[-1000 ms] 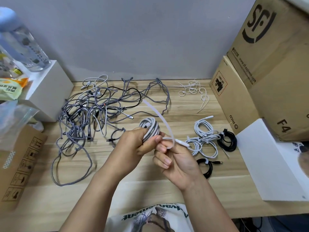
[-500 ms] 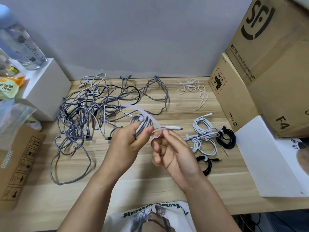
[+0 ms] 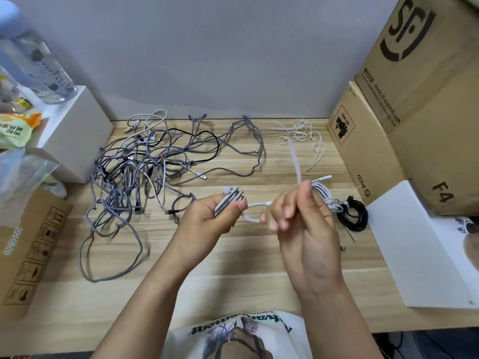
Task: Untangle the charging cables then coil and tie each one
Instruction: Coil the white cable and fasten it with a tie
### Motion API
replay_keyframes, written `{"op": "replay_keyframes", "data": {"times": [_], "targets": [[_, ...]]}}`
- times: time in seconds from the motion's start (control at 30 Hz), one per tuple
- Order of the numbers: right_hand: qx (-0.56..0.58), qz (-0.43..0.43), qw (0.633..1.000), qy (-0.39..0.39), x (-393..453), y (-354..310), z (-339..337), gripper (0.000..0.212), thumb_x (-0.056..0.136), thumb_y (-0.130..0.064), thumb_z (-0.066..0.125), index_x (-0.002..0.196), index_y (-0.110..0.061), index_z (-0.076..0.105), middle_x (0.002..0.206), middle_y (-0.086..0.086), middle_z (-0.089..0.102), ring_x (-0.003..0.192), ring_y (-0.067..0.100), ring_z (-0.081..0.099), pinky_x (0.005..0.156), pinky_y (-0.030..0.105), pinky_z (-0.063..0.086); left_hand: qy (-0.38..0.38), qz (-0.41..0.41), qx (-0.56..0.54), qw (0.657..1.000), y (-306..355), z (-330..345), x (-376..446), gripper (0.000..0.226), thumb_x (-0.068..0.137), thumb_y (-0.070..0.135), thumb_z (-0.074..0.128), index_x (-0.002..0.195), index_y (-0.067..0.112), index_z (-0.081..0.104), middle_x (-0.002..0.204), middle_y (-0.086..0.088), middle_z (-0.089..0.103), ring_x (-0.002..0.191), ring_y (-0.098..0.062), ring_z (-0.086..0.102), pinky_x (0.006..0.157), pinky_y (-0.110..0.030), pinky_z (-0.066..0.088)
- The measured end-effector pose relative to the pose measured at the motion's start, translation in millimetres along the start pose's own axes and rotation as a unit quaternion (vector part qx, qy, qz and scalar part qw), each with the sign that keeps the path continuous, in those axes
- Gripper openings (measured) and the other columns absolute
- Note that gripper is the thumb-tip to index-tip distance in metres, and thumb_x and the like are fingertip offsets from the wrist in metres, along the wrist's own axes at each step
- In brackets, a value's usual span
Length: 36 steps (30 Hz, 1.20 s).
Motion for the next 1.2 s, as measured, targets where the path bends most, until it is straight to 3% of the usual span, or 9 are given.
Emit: {"op": "replay_keyframes", "data": {"times": [0.1, 0.2, 0.33, 0.43, 0.63, 0.87, 1.0, 1.07, 1.2], "targets": [[-0.010, 0.040, 0.999, 0.022, -1, 0, 4, 0.037, 0.076, -0.035, 0.064, 0.048, -0.019, 0.046, 0.041, -0.007, 0.031, 0.039, 0.010, 0.022, 0.046, 0.023, 0.026, 0.006, 0.006, 0.034, 0.999, 3, 3, -1, 0.043, 0.090, 0.022, 0.062, 0.050, 0.024, 0.045, 0.047, 0.012, 0.035, 0.048, -0.003, 0.029, 0.047, -0.015, 0.026], [-0.034, 0.059, 0.997, 0.041, -1, 3, 3, 0.041, 0.080, -0.020, 0.061, 0.043, -0.020, 0.042, 0.038, -0.008, 0.029, 0.036, 0.008, 0.019, 0.046, 0.028, 0.016, 0.027, 0.017, 0.073, 0.997, 7, 3, -2, 0.042, 0.090, 0.015, 0.060, 0.050, 0.025, 0.049, 0.047, 0.012, 0.038, 0.048, -0.002, 0.032, 0.048, -0.014, 0.026], [-0.098, 0.080, 0.990, 0.061, -3, 7, -2, 0.037, 0.075, -0.017, 0.054, 0.040, -0.018, 0.042, 0.036, -0.006, 0.027, 0.035, 0.009, 0.020, 0.044, 0.025, 0.022, 0.032, 0.025, 0.079, 0.996, 9, 0, -3, 0.032, 0.088, 0.027, 0.059, 0.058, 0.039, 0.057, 0.049, 0.013, 0.041, 0.049, -0.001, 0.033, 0.048, -0.015, 0.027], [-0.124, 0.090, 0.986, 0.064, -3, 10, -4, 0.036, 0.073, -0.017, 0.054, 0.039, -0.019, 0.042, 0.035, -0.006, 0.028, 0.035, 0.009, 0.020, 0.045, 0.026, 0.021, 0.029, 0.024, 0.078, 0.996, 9, 1, -3, 0.022, 0.082, 0.035, 0.054, 0.060, 0.036, 0.056, 0.050, 0.012, 0.038, 0.050, -0.003, 0.031, 0.049, -0.017, 0.026], [-0.136, 0.100, 0.983, 0.068, -1, 14, -5, 0.038, 0.074, -0.019, 0.054, 0.038, -0.019, 0.043, 0.034, -0.007, 0.029, 0.034, 0.009, 0.021, 0.043, 0.024, 0.022, 0.025, 0.043, 0.108, 0.993, 13, 1, -5, 0.029, 0.091, 0.024, 0.059, 0.063, 0.026, 0.053, 0.051, 0.012, 0.037, 0.051, -0.003, 0.033, 0.048, -0.014, 0.026], [-0.142, 0.108, 0.981, 0.069, 0, 16, -5, 0.038, 0.074, -0.019, 0.054, 0.037, -0.019, 0.043, 0.033, -0.007, 0.029, 0.032, 0.008, 0.022, 0.043, 0.024, 0.022, 0.025, 0.063, 0.148, 0.987, 13, 2, -4, 0.029, 0.085, 0.034, 0.052, 0.076, 0.009, 0.062, 0.054, 0.012, 0.036, 0.053, -0.004, 0.032, 0.049, -0.016, 0.025], [-0.167, 0.111, 0.977, 0.078, -1, 15, -4, 0.049, 0.083, -0.011, 0.057, 0.037, -0.019, 0.043, 0.033, -0.007, 0.028, 0.033, 0.008, 0.021, 0.045, 0.026, 0.020, 0.032, 0.067, 0.164, 0.984, 8, 1, -4, 0.031, 0.081, 0.045, 0.053, 0.067, 0.018, 0.056, 0.055, 0.009, 0.035, 0.054, -0.007, 0.031, 0.050, -0.020, 0.026], [-0.179, 0.109, 0.974, 0.082, 0, 16, -3, 0.051, 0.089, -0.005, 0.054, 0.040, -0.014, 0.042, 0.033, -0.006, 0.027, 0.032, 0.008, 0.022, 0.043, 0.024, 0.021, 0.034, 0.075, 0.203, 0.976, 5, 1, -4, 0.037, 0.078, 0.055, 0.045, 0.065, 0.022, 0.052, 0.053, 0.006, 0.033, 0.053, -0.009, 0.030, 0.050, -0.026, 0.026], [-0.206, 0.142, 0.966, 0.066, 1, 25, -8, 0.052, 0.091, -0.010, 0.052, 0.041, -0.017, 0.047, 0.034, 0.000, 0.034, 0.032, 0.009, 0.028, 0.036, 0.018, 0.025, 0.006, 0.118, 0.336, 0.934, 9, 6, -4, 0.038, 0.079, 0.054, 0.036, 0.065, 0.019, 0.040, 0.055, 0.006, 0.036, 0.053, -0.015, 0.035, 0.050, -0.033, 0.031]]}}
Point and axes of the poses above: each hand's wrist, its own x-axis towards the middle knuckle, its own z-axis out of the palm, y = z × x, the point moved 6 cm from there along x, towards the middle knuckle
